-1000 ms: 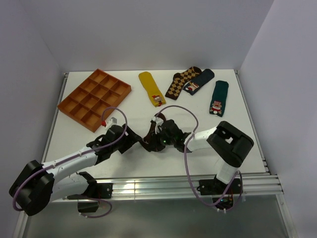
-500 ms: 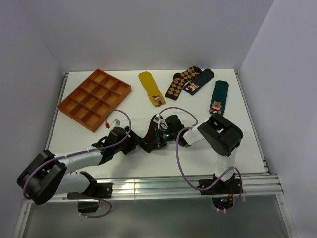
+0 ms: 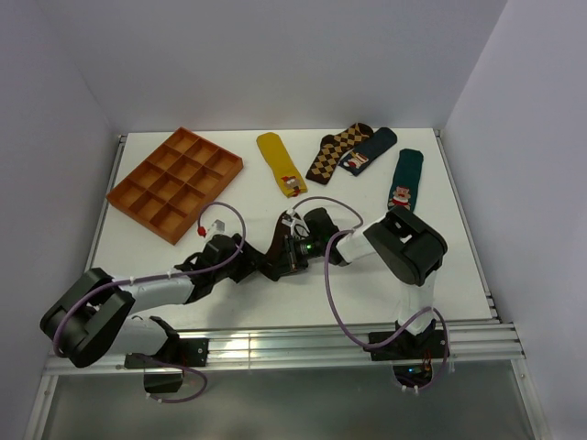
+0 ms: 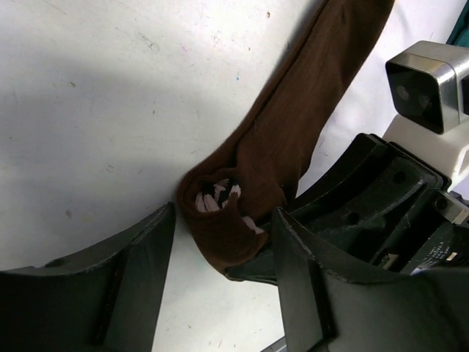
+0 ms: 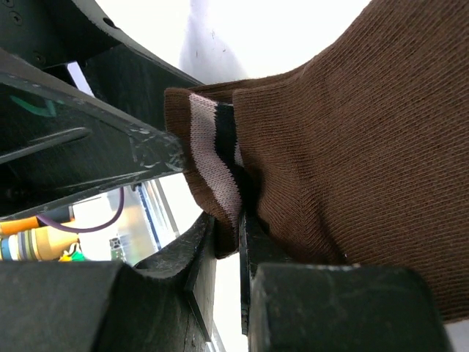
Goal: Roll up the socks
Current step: Roll the sock at the center of the board.
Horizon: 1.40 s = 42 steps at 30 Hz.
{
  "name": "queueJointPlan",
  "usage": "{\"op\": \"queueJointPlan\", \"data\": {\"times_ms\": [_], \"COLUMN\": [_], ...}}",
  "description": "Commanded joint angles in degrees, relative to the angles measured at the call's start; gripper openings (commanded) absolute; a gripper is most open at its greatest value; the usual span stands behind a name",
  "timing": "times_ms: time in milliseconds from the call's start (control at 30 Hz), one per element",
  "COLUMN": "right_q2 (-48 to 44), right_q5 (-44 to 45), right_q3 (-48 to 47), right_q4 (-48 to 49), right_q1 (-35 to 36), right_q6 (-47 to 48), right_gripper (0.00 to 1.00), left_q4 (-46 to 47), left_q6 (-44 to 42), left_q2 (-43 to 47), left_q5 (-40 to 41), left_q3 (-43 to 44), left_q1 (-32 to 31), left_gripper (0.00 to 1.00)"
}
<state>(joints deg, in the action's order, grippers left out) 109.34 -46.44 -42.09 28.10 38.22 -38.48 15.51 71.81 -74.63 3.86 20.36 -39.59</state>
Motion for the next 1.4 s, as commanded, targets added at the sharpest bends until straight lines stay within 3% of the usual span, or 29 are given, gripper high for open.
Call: {"op": "queueJointPlan", "data": {"times_ms": [0,267,400,500,567,900,1167,1367], "right_q2": [1.67,1.05,-2.27,-5.35,-9.12,-26.88,-27.25,-23.83], "right_q5": [1.79,2.49,4.94,7.14,10.2,32.33,39.57,45.72], "right_q3": [-1.33,-1.33,-0.02,1.12,1.83,5.78,6.22,6.14], "right_q4": [-4.1,-4.81,-4.98,-5.07,-6.3,-11.31,-12.37,-11.84], "right_q1": [-0.34,-0.34,-0.34,-0.25,-0.16,5.37,11.52,11.53], "right_q6": [1.39,1.65,3.14,4.29,6.13,18.95,22.75,17.48], "right_gripper": [0.02,0.03,0.07,0.16,0.21,0.37,0.42,0.4], "left_q4": [0.75,-0.3,-1.97,-4.08,-6.44,-18.05,-21.13,-21.4], "left_q6": [0.7,0.88,0.0,-1.23,-2.19,-7.03,-8.88,-9.23], "left_q2": [-2.27,-4.03,-4.38,-4.38,-4.38,-6.05,-9.04,-9.13], "left_q5": [-0.78,-0.69,-0.87,-0.87,-0.7,0.45,0.89,0.8], "left_q3": [-1.64,-1.11,0.12,1.43,2.83,11.1,14.53,14.53], "left_q1": [0.13,0.13,0.13,0.13,0.13,-0.13,-1.19,-1.71], "left_gripper": [0.6,0.45,0.25,0.07,0.01,0.0,0.0,0.0]}}
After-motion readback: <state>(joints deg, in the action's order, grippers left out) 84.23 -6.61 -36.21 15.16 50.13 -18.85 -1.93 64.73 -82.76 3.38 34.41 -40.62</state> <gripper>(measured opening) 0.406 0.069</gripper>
